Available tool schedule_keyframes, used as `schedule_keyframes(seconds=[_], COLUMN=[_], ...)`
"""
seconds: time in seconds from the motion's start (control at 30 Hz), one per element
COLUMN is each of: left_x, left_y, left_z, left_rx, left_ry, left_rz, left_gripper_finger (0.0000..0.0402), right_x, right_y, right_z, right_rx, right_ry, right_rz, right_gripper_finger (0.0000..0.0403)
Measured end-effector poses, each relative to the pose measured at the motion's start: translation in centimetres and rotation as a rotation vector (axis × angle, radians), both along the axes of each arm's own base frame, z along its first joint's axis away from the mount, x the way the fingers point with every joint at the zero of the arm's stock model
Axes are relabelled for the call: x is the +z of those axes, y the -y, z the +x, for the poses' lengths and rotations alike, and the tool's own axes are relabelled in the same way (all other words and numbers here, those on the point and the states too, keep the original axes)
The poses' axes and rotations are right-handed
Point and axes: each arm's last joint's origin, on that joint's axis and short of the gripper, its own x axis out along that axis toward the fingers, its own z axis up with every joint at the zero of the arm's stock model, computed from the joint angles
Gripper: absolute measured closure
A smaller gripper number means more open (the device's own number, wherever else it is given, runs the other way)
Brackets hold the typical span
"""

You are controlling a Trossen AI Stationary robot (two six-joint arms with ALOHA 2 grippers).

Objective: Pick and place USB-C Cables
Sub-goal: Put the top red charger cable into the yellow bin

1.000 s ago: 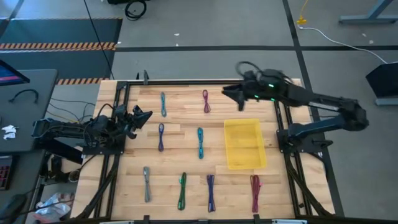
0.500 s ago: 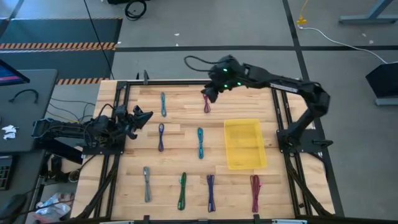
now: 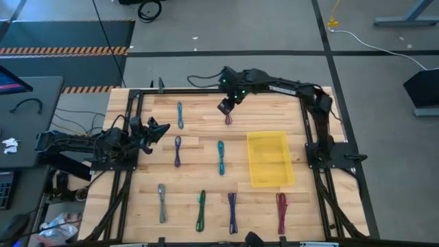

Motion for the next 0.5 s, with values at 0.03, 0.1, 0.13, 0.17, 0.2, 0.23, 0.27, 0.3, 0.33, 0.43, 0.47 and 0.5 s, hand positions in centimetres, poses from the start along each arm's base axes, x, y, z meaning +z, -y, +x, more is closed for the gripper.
schedule_keyframes(seconds=[0.03, 0.1, 0.13, 0.17, 0.2, 0.23, 0.27, 0.3, 0.33, 0.43, 0.47, 0.5], left_x=[0.0, 0.0, 0.0, 0.0, 0.0, -0.1, -0.1, -0.1, -0.1, -0.1, -0.1, -0.1], left_y=[0.0, 0.0, 0.0, 0.0, 0.0, 0.0, 0.0, 0.0, 0.0, 0.0, 0.0, 0.0], left_z=[0.0, 0.0, 0.0, 0.0, 0.0, 0.0, 0.0, 0.0, 0.0, 0.0, 0.0, 0.0], left_rx=[0.000, 0.000, 0.000, 0.000, 0.000, 0.000, 0.000, 0.000, 0.000, 0.000, 0.001, 0.001], left_ry=[0.000, 0.000, -0.001, -0.001, -0.003, -0.007, -0.008, -0.008, -0.008, -0.008, -0.008, -0.009], left_rz=[0.000, 0.000, 0.000, 0.000, 0.000, 0.000, 0.001, 0.001, 0.001, 0.002, 0.002, 0.002], left_gripper_finger=[0.0381, 0.0381, 0.0381, 0.0381, 0.0381, 0.0381, 0.0381, 0.0381, 0.0381, 0.0381, 0.0381, 0.0381], right_x=[-0.8, -2.3, -3.0, -3.7, -4.5, -5.2, -5.9, -6.6, -7.1, -8.7, -9.2, -9.5], right_y=[0.1, 0.3, 0.4, 0.5, 0.6, 0.7, 0.8, 0.8, 0.9, 1.0, 1.0, 1.0], right_z=[0.2, 0.5, 0.7, 0.9, 1.1, 1.2, 1.4, 1.5, 1.7, 1.9, 2.0, 2.1], right_rx=[-0.007, -0.020, -0.030, -0.038, -0.041, -0.042, -0.042, -0.042, -0.042, -0.041, -0.041, -0.044], right_ry=[-0.024, -0.064, -0.081, -0.099, -0.115, -0.129, -0.146, -0.160, -0.171, -0.201, -0.210, -0.214], right_rz=[0.016, 0.041, 0.053, 0.066, 0.075, 0.083, 0.091, 0.098, 0.104, 0.125, 0.133, 0.142], right_gripper_finger=[0.0221, 0.0221, 0.0221, 0.0221, 0.0221, 0.0221, 0.0221, 0.0221, 0.0221, 0.0221, 0.0221, 0.0221])
